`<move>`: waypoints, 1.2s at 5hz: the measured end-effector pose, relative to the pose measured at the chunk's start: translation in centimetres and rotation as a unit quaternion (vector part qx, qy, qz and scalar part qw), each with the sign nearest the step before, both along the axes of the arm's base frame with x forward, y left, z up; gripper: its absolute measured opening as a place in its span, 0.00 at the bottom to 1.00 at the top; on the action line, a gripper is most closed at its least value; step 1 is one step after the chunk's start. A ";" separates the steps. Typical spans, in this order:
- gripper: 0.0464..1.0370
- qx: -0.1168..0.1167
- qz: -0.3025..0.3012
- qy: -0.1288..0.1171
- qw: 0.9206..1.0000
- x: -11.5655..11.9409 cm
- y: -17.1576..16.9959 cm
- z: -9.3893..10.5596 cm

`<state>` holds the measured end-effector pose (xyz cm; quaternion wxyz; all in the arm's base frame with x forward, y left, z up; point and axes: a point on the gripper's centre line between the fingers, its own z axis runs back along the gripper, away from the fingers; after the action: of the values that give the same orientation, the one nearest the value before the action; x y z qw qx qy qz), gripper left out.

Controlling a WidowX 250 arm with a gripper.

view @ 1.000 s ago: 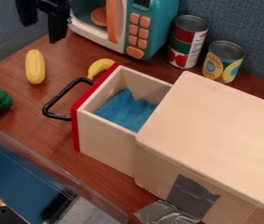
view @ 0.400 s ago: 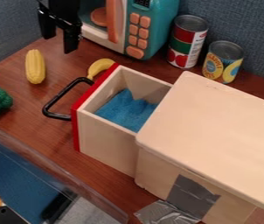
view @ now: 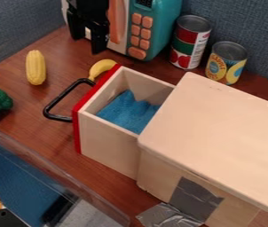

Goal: Put the banana in the drawer

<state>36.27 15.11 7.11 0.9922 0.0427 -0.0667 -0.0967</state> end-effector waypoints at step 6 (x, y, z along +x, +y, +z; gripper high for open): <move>0.96 0.008 0.009 0.015 1.000 1.7 0.6 -3.8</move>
<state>37.99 15.74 3.33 0.9935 0.0501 -0.0506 -0.0886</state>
